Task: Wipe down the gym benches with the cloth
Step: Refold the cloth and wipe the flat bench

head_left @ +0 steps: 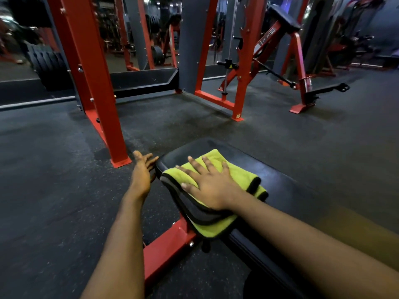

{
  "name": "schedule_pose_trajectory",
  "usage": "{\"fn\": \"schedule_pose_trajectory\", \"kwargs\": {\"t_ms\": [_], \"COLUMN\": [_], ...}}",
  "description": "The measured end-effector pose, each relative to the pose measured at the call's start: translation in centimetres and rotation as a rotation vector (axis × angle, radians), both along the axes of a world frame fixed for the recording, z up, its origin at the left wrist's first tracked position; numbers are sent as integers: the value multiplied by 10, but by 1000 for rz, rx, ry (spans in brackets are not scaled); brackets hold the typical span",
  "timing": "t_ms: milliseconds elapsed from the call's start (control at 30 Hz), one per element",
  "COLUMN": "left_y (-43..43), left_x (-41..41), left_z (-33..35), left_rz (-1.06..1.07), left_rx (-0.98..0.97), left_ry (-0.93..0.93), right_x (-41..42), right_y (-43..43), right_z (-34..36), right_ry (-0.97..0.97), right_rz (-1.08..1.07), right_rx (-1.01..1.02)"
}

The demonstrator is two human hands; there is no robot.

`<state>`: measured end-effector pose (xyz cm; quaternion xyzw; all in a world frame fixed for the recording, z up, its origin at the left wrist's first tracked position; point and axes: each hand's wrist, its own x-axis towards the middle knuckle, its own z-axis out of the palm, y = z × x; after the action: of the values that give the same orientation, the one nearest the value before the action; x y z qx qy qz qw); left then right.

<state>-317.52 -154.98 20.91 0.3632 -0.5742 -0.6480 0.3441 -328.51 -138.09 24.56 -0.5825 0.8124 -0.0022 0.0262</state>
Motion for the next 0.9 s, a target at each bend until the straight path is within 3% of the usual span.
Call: {"fn": "schedule_pose_trajectory", "kwargs": {"t_ms": [133,233,367,433,633,767,900], "left_y": [1,10,36,48,38,11,11], "left_x": [0,-5,-25,-32,-30,3,26], "left_z": [-3,-7,-15,-16,-31,-38,-36], "left_rz": [10,78,277,314,210,31,150], "left_rx": [-30,-85,-190,-204,-223,-167,-264], "left_ry": [17,0,-132,-97,-63,17,50], "right_x": [-4,-11,-48,-74,-122,-129,-95], "right_y": [-42,-28,0,5,-31,-89,-135], "right_z": [7,1,1,3,8,13,17], "right_ry": [-42,-42,-50,-53,-112,-113,-64], "right_rz": [-17,-23,-183,-270,-406,-384,-185], "right_rx": [11,-19,-25,-14,-23,-14,65]}}
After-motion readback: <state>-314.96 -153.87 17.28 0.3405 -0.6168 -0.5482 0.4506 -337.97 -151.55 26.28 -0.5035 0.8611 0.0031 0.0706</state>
